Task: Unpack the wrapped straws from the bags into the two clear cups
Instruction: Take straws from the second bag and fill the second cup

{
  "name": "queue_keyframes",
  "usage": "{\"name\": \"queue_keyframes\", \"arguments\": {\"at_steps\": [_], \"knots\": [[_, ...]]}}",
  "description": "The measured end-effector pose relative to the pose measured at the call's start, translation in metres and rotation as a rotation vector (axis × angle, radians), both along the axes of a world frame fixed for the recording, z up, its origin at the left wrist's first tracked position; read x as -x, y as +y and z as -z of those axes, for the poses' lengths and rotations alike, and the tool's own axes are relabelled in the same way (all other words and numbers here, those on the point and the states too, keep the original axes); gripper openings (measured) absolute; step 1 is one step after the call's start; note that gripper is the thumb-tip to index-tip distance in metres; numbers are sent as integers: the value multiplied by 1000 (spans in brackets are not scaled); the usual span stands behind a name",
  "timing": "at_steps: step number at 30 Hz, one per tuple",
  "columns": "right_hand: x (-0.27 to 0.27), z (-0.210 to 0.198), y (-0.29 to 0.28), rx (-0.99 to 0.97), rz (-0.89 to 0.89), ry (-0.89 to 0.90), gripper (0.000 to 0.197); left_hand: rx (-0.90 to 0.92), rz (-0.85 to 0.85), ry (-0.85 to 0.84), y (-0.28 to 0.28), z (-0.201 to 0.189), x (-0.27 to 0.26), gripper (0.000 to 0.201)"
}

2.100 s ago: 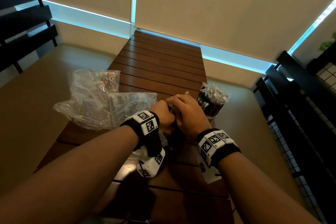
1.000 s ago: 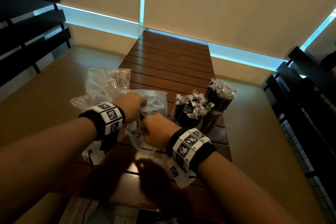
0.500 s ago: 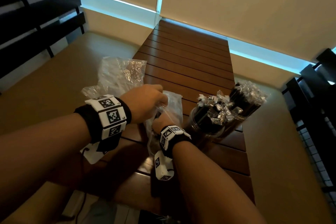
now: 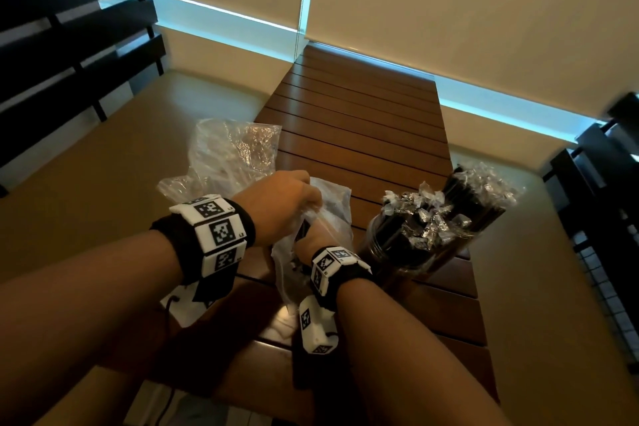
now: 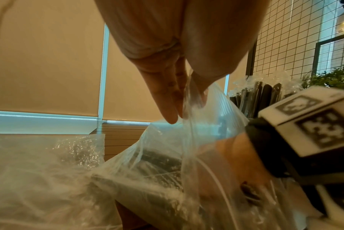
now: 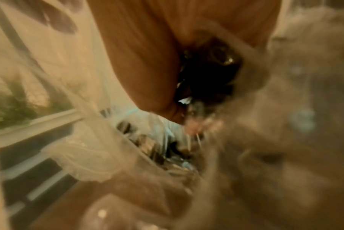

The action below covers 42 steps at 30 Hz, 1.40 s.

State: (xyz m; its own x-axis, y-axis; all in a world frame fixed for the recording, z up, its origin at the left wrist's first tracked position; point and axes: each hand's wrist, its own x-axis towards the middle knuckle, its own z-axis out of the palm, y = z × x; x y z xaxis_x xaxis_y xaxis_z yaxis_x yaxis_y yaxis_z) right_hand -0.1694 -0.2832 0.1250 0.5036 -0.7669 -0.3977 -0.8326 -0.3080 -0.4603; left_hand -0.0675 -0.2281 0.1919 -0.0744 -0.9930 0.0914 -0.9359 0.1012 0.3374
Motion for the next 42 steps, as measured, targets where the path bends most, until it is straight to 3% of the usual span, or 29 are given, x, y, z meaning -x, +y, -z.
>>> {"name": "queue_keyframes", "arguments": {"at_steps": [3, 7, 14, 17, 20, 23, 28, 30, 34, 36, 40, 42], "knots": [[2, -15, 1, 43, -5, 67, 27, 44, -51, 26, -5, -2, -1, 29], [16, -51, 14, 141, -184, 318, 30, 53, -136, 57, -13, -3, 1, 33], [93, -156, 38, 457, -383, 474, 26, 15, -275, 38, -22, -5, 11, 34], [121, -192, 42, 503, -360, 525, 26, -62, -325, 34, -16, -7, 20, 28], [140, -221, 46, 569, -238, 403, 24, -142, -294, 31, -7, -13, 33, 37], [141, -219, 41, 676, -135, 145, 18, -99, -133, 252, 4, -35, 48, 56], [123, -172, 42, 600, 34, -176, 17, -77, 107, 963, 23, -106, 78, 36], [113, -157, 42, 574, 88, -314, 23, -89, 80, 1199, 26, -114, 75, 36], [92, -134, 47, 581, 63, -425, 17, -18, -99, 1565, 22, -114, 72, 39], [85, -126, 47, 582, 67, -467, 28, 35, -129, 1622, 21, -113, 75, 29], [95, -115, 36, 809, -54, -308, 53, 205, -189, 1416, 18, -110, 76, 29], [113, -109, 27, 872, 21, -273, 70, 286, -221, 1361, 14, -108, 73, 27]]}}
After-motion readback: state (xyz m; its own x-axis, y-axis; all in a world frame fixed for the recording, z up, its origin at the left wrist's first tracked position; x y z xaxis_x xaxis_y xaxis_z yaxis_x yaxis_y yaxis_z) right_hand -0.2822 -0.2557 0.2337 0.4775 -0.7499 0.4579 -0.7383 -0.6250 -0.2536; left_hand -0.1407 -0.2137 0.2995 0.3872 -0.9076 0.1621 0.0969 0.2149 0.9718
